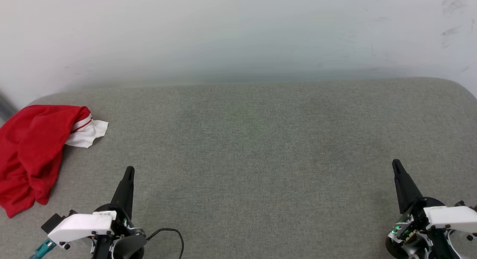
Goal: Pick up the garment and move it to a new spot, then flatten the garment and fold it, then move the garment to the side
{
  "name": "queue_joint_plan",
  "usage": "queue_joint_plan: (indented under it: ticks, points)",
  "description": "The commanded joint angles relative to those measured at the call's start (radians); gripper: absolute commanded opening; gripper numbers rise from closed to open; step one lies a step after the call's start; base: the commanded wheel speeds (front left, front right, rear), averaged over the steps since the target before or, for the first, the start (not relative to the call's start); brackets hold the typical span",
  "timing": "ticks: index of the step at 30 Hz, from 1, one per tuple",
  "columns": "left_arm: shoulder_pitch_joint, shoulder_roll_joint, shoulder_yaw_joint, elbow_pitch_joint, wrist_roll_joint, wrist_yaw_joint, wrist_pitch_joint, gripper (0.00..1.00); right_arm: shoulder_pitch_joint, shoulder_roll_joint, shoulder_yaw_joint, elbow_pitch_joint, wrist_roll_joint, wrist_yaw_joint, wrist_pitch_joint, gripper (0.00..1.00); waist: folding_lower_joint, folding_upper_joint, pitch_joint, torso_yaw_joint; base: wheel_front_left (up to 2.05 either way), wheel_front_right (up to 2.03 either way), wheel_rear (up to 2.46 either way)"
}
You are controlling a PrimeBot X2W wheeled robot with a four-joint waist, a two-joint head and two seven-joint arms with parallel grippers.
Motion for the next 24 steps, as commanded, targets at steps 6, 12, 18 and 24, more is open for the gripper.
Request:
queue_joint_plan:
  ticks: [6,12,18,24]
  points:
    - [-0.006,-0.002,0.003,0.0,0.001,0.0,0.001,0.0,-0.011,0.003,0.001,0.001,0.004,0.0,0.0,0.0,0.0,0.0,0.0,0.0,0.0,0.0,0.0]
    - [-0.006,-0.002,0.003,0.0,0.001,0.0,0.001,0.0,-0.011,0.003,0.001,0.001,0.004,0.0,0.0,0.0,0.0,0.0,0.0,0.0,0.0,0.0,0.0]
    - [-0.006,-0.002,0.003,0.0,0.001,0.0,0.001,0.0,-0.011,0.003,0.001,0.001,0.004,0.0,0.0,0.0,0.0,0.0,0.0,0.0,0.0,0.0,0.0]
    - [-0.006,-0.002,0.003,0.0,0.001,0.0,0.001,0.0,-0.011,0.003,0.001,0.001,0.004,0.0,0.0,0.0,0.0,0.0,0.0,0.0,0.0,0.0,0.0]
